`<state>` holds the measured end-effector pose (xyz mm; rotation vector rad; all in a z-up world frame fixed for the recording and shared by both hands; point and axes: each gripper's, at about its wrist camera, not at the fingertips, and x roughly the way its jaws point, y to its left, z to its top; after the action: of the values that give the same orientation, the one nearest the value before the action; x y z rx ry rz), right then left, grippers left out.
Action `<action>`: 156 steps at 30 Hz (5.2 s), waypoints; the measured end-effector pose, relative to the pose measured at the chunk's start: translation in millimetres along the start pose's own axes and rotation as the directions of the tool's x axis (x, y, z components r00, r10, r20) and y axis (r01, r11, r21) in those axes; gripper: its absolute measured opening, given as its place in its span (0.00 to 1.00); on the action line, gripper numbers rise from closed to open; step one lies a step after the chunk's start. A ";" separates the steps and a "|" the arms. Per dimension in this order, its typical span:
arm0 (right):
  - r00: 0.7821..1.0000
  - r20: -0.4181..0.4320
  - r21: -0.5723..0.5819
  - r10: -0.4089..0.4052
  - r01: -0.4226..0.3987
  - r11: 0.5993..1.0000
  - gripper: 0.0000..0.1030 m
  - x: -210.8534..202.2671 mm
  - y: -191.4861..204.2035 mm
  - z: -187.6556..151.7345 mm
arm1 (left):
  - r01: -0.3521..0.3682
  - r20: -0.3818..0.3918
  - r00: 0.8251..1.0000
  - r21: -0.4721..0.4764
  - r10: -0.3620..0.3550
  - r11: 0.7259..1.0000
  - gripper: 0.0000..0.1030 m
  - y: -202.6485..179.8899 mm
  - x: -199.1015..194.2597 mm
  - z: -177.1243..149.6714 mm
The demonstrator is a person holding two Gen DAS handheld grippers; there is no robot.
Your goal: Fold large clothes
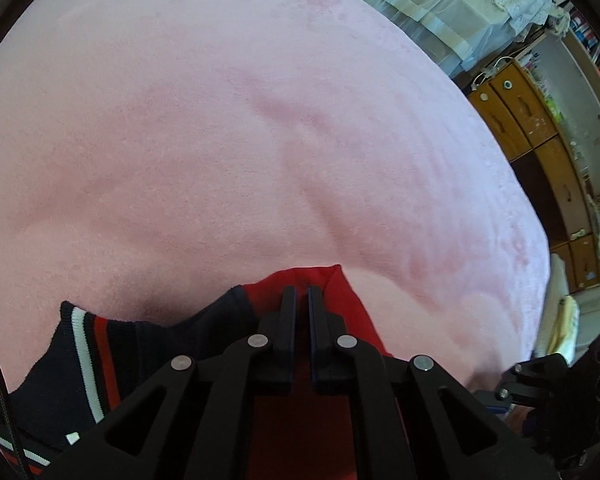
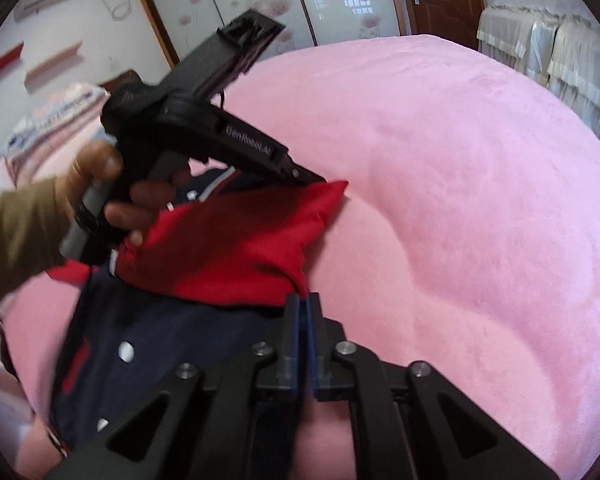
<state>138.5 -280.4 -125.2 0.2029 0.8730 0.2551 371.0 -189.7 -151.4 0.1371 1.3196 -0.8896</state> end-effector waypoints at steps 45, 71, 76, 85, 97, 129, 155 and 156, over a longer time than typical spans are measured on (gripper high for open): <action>0.997 -0.020 0.107 -0.072 0.074 0.992 0.00 -3.3 -9.8 -1.2 | -0.058 0.134 0.989 -0.073 0.067 0.996 0.07 -27.1 -3.9 -8.4; 0.991 -0.092 0.154 -0.100 0.113 0.981 0.00 53.2 -6.0 27.8 | -0.356 0.188 0.866 -0.415 0.462 0.837 0.36 29.3 -62.1 -180.9; 0.992 -0.050 0.134 -0.113 0.119 0.984 0.04 29.9 23.0 26.2 | -0.377 0.191 0.854 -0.416 0.484 0.828 0.40 10.7 -84.9 -185.3; 0.996 0.028 0.119 -0.084 0.080 0.990 0.20 -26.7 78.1 21.7 | -0.430 0.269 0.781 -0.423 0.564 0.798 0.77 -45.9 -148.5 -217.0; 1.000 -0.003 0.049 -0.018 0.018 0.999 0.20 -44.4 156.2 2.2 | -0.413 0.210 0.762 -0.571 0.613 0.710 0.78 -34.1 -208.8 -308.8; 0.986 -0.139 -0.071 0.093 -0.104 0.992 0.20 80.3 288.3 1.4 | 0.186 0.368 0.705 -0.921 0.606 0.343 0.18 206.7 -215.1 -464.9; 0.996 -0.068 0.219 -0.059 0.073 0.973 0.20 13.5 85.4 -13.8 | -0.296 0.273 0.849 -0.463 0.452 0.835 0.50 -4.8 -90.1 -209.1; 0.996 -0.069 0.219 -0.056 0.070 0.973 0.20 13.3 83.5 -14.2 | -0.277 0.280 0.856 -0.462 0.435 0.842 0.51 -5.1 -91.5 -209.0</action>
<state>124.2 -196.0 -120.6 0.3759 0.9679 0.1042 207.2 -32.2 -130.3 -0.1066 1.0393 -0.2780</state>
